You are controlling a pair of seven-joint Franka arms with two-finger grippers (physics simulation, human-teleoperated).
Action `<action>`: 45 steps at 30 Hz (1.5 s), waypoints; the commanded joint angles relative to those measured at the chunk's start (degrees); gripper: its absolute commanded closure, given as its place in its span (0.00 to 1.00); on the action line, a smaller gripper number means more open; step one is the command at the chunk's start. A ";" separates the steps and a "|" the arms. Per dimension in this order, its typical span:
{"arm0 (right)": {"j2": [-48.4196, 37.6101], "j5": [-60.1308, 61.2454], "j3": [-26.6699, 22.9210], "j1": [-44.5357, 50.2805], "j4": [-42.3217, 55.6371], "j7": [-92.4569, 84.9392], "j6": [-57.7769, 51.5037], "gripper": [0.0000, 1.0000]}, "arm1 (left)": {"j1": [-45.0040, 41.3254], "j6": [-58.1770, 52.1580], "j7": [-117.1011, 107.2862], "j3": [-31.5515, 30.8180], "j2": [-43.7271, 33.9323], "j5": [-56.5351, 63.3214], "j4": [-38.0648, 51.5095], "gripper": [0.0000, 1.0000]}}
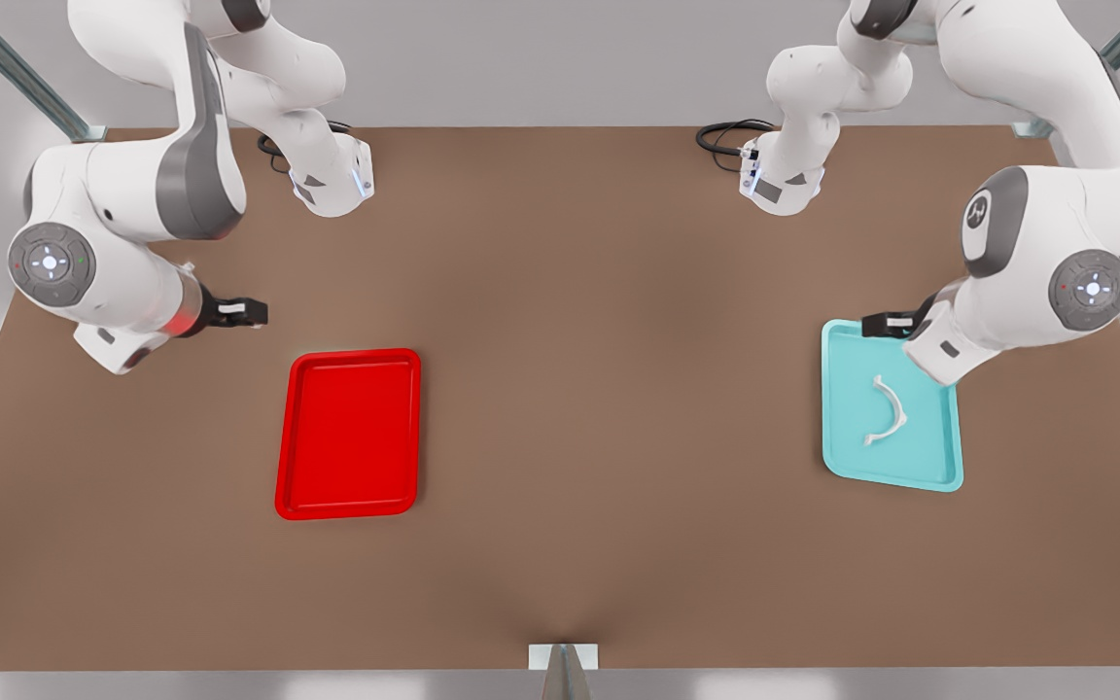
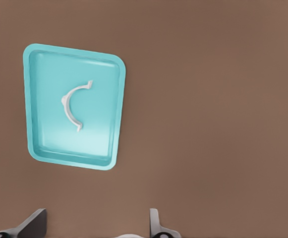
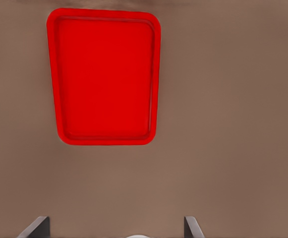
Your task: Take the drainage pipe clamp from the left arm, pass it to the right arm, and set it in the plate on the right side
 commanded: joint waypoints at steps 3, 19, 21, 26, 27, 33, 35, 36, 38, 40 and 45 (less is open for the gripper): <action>0.17 -0.11 0.05 0.16 0.20 -2.72 5.48 0.00 | -0.28 2.94 -0.23 0.41 -0.20 1.11 -0.09 0.00; 0.17 -0.20 -0.03 -0.01 0.21 -5.45 4.60 0.00 | 7.54 60.24 2.49 11.40 12.01 -3.72 -37.88 0.00; 0.17 -0.20 0.05 -0.01 0.03 -5.45 4.34 0.00 | 7.81 62.27 2.58 11.49 12.01 -3.72 -38.94 0.00; 0.17 -0.20 0.05 0.25 -0.32 -5.45 4.16 0.00 | 8.33 62.89 2.49 11.40 12.89 -5.39 -39.99 0.00; 0.17 -0.11 0.05 0.25 -0.32 -5.45 4.16 0.00 | 8.69 62.89 2.49 11.49 13.25 -5.39 -40.08 0.00; 0.61 -0.20 0.14 0.34 -0.41 -5.36 4.08 0.00 | 8.77 64.03 2.49 11.40 13.60 -6.27 -41.66 0.44; 0.61 -0.20 0.14 0.34 -0.41 -5.36 4.08 0.00 | 8.77 63.59 2.58 11.40 13.60 -6.27 -41.66 0.44; 0.61 -0.20 0.14 0.34 -0.41 -5.36 4.08 0.00 | 8.77 62.62 2.58 11.40 13.60 -6.27 -41.66 0.49; 0.70 -0.20 0.14 0.34 -0.41 -5.27 4.08 0.00 | 8.69 62.62 2.58 11.40 13.60 -6.27 -41.66 0.50; 0.70 -0.20 0.14 0.34 -0.50 -5.27 4.08 0.00 | 8.69 61.92 2.58 11.40 13.60 -6.27 -41.66 0.58; 1.14 -0.29 0.23 0.43 -0.59 -5.36 3.20 0.00 | 8.51 61.74 2.67 11.40 14.21 -7.77 -41.58 0.66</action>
